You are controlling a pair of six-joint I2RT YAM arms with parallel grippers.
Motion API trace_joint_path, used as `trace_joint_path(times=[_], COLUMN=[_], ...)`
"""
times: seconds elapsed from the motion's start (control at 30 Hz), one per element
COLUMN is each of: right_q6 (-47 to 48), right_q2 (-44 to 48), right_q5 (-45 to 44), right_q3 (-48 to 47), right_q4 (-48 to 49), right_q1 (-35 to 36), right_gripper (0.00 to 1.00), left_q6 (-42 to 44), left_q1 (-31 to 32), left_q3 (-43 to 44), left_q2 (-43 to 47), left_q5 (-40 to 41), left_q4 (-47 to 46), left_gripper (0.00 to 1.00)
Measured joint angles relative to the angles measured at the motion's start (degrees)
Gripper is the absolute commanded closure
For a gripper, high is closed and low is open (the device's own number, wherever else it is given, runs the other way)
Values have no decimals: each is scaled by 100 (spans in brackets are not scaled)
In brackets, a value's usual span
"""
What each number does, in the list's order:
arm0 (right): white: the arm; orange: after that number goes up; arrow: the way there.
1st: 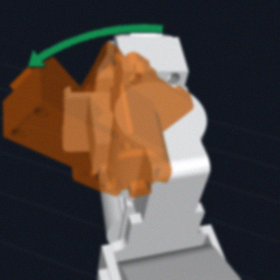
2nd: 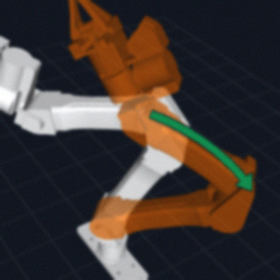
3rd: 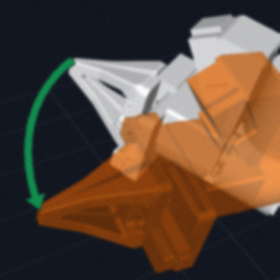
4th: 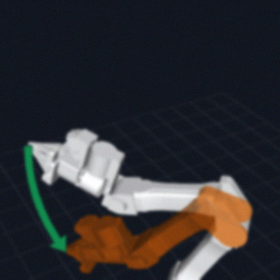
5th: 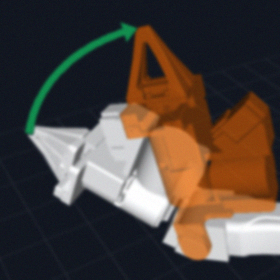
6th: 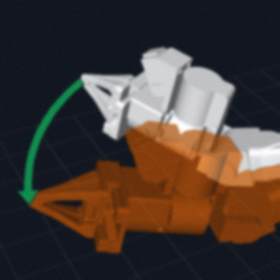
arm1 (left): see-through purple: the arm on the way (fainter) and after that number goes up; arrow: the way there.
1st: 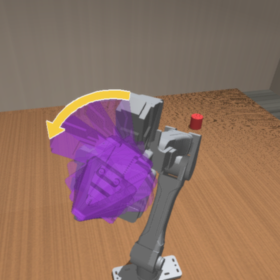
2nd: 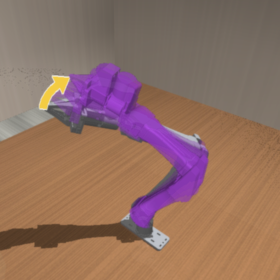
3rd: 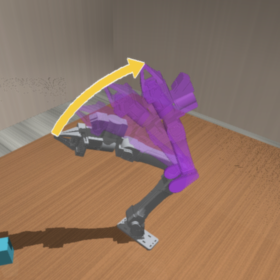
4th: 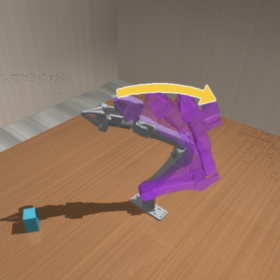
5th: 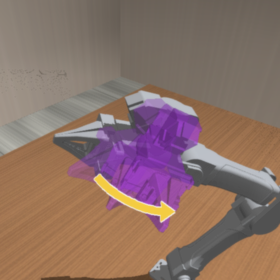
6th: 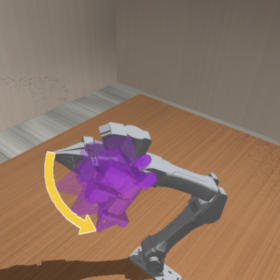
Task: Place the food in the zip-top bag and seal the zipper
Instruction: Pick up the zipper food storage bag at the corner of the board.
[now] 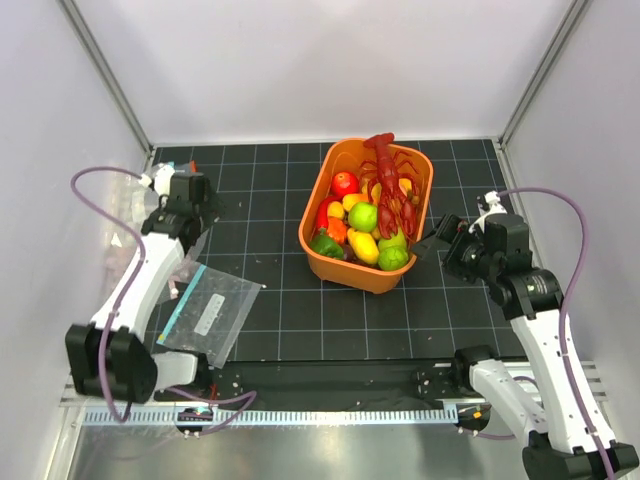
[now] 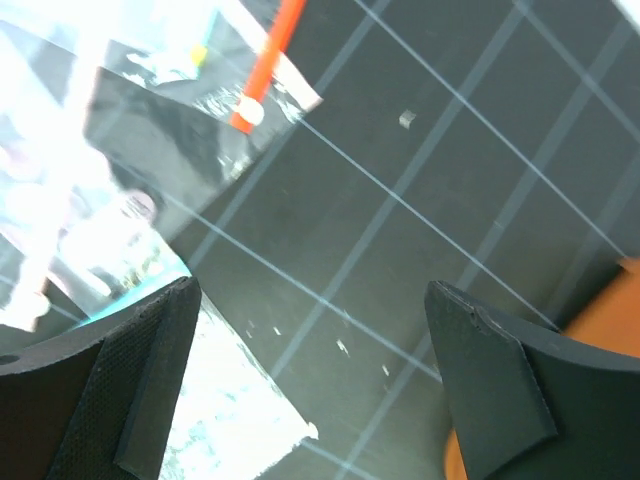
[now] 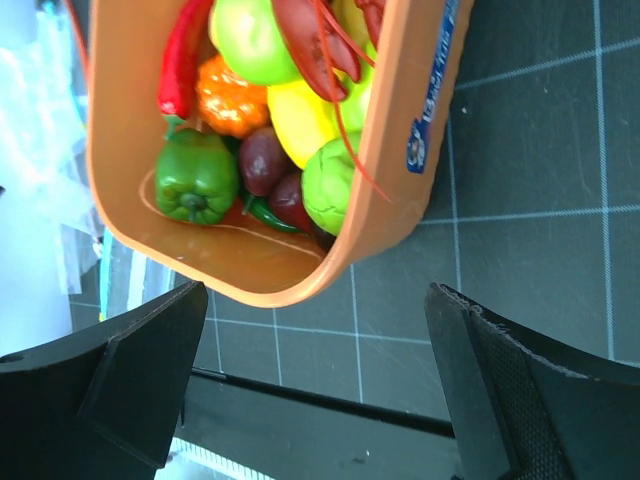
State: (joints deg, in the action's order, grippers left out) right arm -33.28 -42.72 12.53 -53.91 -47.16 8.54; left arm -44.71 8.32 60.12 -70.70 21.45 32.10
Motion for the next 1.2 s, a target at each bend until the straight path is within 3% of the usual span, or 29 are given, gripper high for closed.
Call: trace_joint_path(times=[0.17, 0.37, 0.6, 1.03, 1.2], right_q6=[138, 306, 391, 474, 474], right_q2=[-400, -570, -927, -1368, -1414], right_q5=[-87, -203, -238, -369, -389], right_q3=[-297, -505, -529, -752, -758], right_q4=[-306, -358, -348, -310, -302], right_q1=[57, 151, 153, 153, 153], right_gripper=[7, 8, 8, 8, 9], left_q6=[461, 942, 1351, 1547, 1513], left_q1=[-323, -538, -586, -901, -1117], left_q3=[1252, 3154, 4765, 4894, 4809], left_q2=[-1458, -3582, -5659, -6109, -6105], left_q5=[219, 623, 765, 492, 155], left_q4=[472, 1147, 1919, 2127, 2006], left_gripper=[21, 34, 37, 41, 64])
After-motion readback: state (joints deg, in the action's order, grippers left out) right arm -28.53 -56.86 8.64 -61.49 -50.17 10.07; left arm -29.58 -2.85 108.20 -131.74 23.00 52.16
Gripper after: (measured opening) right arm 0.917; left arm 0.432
